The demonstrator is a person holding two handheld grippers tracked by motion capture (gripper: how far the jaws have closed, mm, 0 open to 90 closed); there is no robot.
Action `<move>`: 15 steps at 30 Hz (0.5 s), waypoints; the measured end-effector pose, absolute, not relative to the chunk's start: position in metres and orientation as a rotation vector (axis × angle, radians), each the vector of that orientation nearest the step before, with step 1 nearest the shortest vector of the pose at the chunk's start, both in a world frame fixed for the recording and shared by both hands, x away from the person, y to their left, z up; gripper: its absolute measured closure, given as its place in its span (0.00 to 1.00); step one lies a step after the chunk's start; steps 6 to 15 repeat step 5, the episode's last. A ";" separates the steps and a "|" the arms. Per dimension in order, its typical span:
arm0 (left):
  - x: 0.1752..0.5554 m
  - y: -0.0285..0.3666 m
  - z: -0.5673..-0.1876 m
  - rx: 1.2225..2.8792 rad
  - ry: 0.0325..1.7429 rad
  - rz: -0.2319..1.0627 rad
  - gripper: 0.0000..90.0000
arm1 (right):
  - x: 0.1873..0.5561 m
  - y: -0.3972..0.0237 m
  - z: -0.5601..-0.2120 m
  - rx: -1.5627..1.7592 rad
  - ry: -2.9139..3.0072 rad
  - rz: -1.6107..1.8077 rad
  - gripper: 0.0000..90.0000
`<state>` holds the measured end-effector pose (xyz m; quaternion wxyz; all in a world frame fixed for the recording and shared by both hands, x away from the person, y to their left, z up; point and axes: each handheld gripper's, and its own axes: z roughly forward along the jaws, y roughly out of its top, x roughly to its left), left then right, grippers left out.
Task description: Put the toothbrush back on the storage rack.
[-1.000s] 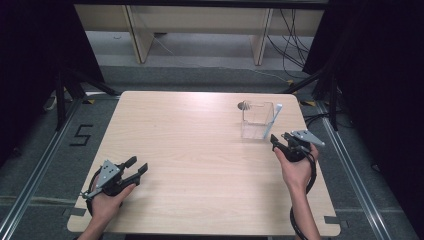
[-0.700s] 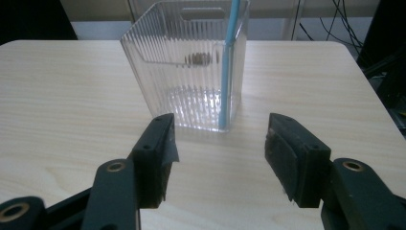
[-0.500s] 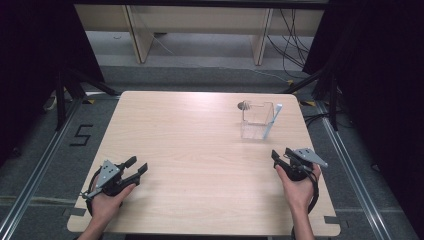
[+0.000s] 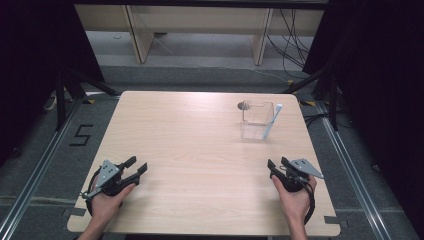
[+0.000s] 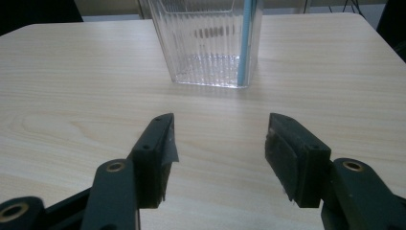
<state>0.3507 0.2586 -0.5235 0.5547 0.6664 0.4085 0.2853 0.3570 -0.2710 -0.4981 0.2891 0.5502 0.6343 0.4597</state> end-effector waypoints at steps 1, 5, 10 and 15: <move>0.351 0.258 -0.524 1.571 0.961 0.674 0.50 | 0.357 -0.271 -0.499 1.452 1.706 1.215 0.49; 0.351 0.259 -0.524 1.557 0.964 0.670 0.50 | 0.357 -0.268 -0.500 1.458 1.705 1.224 0.49; 0.351 0.259 -0.524 1.557 0.964 0.670 0.50 | 0.357 -0.268 -0.500 1.458 1.705 1.224 0.49; 0.351 0.259 -0.524 1.557 0.964 0.670 0.50 | 0.357 -0.268 -0.500 1.458 1.705 1.224 0.49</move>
